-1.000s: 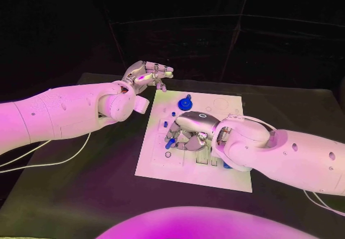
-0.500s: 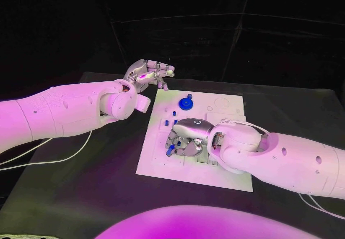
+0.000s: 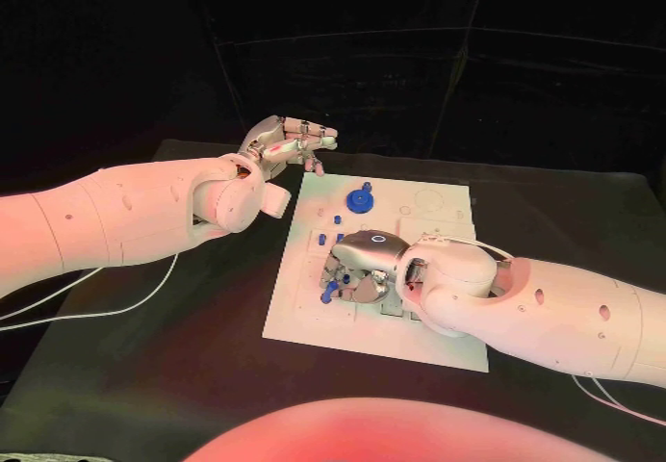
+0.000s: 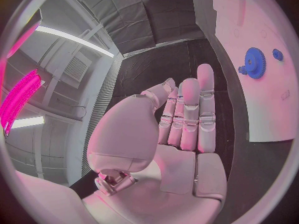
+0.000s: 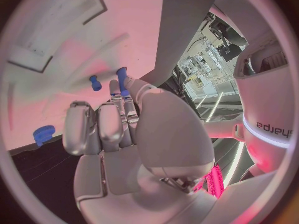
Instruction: Assemble the parts on the task board
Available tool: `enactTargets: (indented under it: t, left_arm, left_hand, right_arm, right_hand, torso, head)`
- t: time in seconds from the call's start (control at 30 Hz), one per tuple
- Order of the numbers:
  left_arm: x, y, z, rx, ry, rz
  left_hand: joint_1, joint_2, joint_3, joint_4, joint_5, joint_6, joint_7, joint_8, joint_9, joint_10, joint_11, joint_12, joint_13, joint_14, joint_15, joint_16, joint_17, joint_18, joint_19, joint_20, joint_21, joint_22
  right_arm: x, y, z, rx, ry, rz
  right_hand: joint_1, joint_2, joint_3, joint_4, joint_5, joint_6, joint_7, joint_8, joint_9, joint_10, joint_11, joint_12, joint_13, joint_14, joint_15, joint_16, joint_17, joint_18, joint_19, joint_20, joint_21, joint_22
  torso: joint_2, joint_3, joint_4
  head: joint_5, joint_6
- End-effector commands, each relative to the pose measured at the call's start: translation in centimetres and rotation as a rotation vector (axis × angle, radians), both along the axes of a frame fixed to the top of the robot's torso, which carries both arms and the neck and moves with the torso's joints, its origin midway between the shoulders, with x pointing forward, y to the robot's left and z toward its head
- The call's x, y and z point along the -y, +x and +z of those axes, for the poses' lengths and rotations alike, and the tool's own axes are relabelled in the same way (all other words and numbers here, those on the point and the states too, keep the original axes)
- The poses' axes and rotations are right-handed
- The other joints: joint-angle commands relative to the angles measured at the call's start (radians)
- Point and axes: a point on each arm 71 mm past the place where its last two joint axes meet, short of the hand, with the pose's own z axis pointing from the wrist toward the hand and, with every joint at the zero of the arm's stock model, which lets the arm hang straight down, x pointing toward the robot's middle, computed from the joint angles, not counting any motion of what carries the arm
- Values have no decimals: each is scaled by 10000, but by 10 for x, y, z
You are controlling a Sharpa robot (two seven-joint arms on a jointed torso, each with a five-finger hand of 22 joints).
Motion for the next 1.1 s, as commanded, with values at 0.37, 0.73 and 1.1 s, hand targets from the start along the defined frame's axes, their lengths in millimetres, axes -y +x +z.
enactTargets:
  t: [0.37,0.73,1.1]
  left_arm:
    - [1,0,1,27,-81,-89]
    - [-1,0,2,30,-75,-58]
    - [-1,0,1,-4,-68,-66]
  left_hand:
    - [-63,27,-42,35,48,-65,8,38,-2,-66,-10,62,-7,-69,-21,68,-10,132,-23,-25,-51,-10]
    - [-73,25,-50,39,47,-74,14,41,-2,-80,-6,80,-9,-73,-19,77,-21,132,-19,-23,-59,-17]
    - [-76,23,-53,39,47,-80,17,41,-3,-86,-4,84,-10,-74,-18,79,-25,132,-18,-22,-61,-20]
  right_arm:
    - [-11,-6,1,445,-327,237]
    - [-12,-5,1,412,-85,158]
    - [-14,-8,3,231,124,260]
  right_hand:
    - [-358,-215,9,-69,-70,-195,100,19,-9,-100,128,-88,-7,127,107,50,-50,-161,-74,89,-21,-70]
    - [-677,-432,-14,-149,-81,-1013,350,-2,-44,-801,374,-108,-39,84,304,39,-144,-134,-173,249,-94,-193]
    - [-975,-638,-269,-148,-74,-1443,381,0,-36,-991,436,-35,-15,59,371,42,-185,-117,-210,344,-127,-243]
  torso:
    - [2,-5,-5]
    - [-1,-6,-5]
    - [8,2,-13]
  head:
    - [20,-47]
    - [12,-25]
    - [-39,-29]
